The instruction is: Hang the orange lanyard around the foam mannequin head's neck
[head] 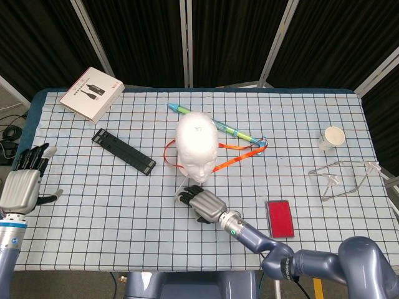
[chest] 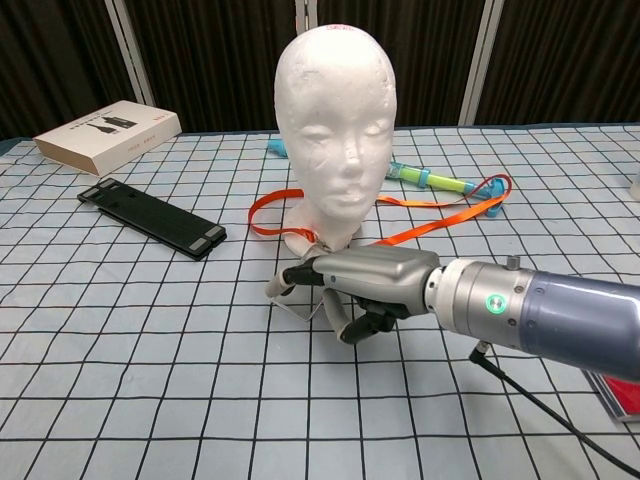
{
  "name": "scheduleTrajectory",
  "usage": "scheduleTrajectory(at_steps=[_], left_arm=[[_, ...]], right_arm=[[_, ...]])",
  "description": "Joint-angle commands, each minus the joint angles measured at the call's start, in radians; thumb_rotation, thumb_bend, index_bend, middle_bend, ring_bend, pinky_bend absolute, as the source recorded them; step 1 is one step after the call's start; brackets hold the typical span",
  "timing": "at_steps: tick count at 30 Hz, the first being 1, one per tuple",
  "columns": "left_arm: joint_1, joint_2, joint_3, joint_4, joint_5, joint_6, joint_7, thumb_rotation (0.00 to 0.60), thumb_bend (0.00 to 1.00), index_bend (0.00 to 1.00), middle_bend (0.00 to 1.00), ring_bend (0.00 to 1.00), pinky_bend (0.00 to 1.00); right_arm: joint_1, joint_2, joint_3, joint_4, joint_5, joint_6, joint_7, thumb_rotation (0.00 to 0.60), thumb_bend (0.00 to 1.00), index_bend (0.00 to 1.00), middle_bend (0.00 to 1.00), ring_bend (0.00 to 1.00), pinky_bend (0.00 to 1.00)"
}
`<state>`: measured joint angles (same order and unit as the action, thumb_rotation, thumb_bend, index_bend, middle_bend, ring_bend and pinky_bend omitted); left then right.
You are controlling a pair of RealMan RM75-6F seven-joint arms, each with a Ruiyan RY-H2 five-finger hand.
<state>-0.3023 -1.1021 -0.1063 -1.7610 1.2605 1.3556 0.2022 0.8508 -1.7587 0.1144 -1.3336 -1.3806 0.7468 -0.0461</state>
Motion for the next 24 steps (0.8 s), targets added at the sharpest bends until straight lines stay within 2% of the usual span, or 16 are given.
scheduleTrajectory(at_steps=[1,9,24], left_arm=[[0.001,0.001,-0.002,0.002,-0.001,-0.003,-0.004,0.6,0.2,0.0,0.0,0.0,0.0],[0.003,0.004,-0.008,0.004,0.002,-0.01,-0.014,0.6,0.2,0.0,0.0,0.0,0.0],[0.008,0.005,-0.01,0.002,0.008,-0.017,-0.018,0.6,0.2,0.0,0.0,0.0,0.0]], right_arm=[[0.008,-0.019,0.003,0.024,0.017,-0.009,-0.02,0.6,1.0,0.17,0.14,0.08,0.11],[0.013,-0.02,-0.021,0.022,0.004,-0.018,-0.035,0.6,1.0,0.17,0.14,0.08,0.12],[0.013,0.045,-0.091,-0.085,-0.07,-0.024,-0.034,0.6,1.0,0.17,0.14,0.08,0.12]])
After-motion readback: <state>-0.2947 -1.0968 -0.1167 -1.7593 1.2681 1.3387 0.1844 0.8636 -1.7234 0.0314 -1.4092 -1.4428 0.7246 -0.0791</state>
